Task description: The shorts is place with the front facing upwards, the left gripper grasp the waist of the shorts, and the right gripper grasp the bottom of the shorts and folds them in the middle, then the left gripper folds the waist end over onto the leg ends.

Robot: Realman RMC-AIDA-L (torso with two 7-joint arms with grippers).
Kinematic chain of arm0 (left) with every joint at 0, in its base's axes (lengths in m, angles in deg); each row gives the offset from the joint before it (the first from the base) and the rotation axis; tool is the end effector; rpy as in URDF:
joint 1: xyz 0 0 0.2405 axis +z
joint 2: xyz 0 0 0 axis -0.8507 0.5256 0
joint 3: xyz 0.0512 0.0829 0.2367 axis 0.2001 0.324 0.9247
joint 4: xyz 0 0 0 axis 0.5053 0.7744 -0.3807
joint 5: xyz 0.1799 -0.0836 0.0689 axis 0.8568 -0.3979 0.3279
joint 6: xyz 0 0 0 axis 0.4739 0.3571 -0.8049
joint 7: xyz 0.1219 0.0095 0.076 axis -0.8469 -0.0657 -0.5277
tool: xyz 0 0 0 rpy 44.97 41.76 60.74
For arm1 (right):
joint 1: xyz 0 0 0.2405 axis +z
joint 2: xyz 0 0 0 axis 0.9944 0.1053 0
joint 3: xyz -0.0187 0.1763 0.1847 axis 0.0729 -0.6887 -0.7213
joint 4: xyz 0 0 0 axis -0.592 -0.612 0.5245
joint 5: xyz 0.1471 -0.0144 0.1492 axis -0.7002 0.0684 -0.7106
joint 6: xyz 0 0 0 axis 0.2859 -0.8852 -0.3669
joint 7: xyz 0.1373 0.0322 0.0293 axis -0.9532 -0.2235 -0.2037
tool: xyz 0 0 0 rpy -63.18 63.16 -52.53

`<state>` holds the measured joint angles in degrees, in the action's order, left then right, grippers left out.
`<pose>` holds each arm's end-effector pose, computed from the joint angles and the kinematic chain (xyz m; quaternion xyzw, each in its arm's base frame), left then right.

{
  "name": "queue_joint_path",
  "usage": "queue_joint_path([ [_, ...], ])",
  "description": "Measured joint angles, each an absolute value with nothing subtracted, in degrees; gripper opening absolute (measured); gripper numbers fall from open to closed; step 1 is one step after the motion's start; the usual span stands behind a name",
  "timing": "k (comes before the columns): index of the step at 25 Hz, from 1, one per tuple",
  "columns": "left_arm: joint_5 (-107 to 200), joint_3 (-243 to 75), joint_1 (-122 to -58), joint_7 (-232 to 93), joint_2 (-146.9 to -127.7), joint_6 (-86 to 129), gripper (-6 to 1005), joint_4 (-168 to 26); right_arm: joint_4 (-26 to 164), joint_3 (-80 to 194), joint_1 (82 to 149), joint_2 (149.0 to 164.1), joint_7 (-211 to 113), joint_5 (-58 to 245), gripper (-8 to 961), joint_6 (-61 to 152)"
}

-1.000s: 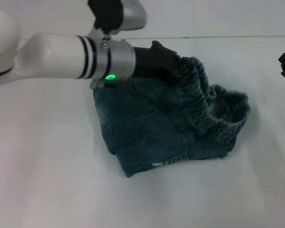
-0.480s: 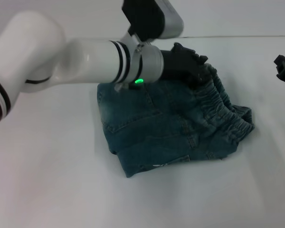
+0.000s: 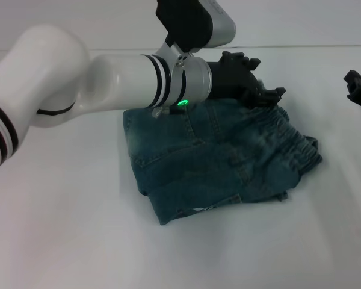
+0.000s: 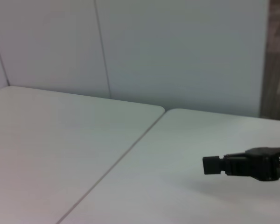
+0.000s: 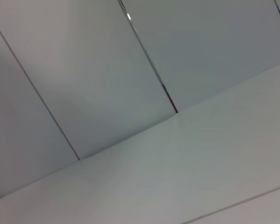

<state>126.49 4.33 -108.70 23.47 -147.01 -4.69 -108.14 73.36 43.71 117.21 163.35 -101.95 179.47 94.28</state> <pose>-0.0850 0.4134 -0.1275 -0.9580 -0.1015 -0.1427 0.2271 0.3445 0.3656 -0.0015 -0.6545 0.4516 0.3671 0.4827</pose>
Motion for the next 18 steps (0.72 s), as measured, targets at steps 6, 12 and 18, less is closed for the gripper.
queue_joint_path([
  [6,123.61,4.35,-107.72,23.35,-147.01,-4.51,827,-108.40,72.93,43.74,117.32,163.37,-101.89,179.64,119,94.24],
  [12,117.22,-1.17,-102.30,21.11,-147.01,-11.44,828,-111.37,73.27,46.72,116.77,163.03,-103.00,179.92,125,97.93],
  [18,114.73,-19.12,-96.01,19.56,-146.45,-32.17,824,-109.02,79.00,57.82,114.45,161.75,-110.72,180.17,131,113.68],
])
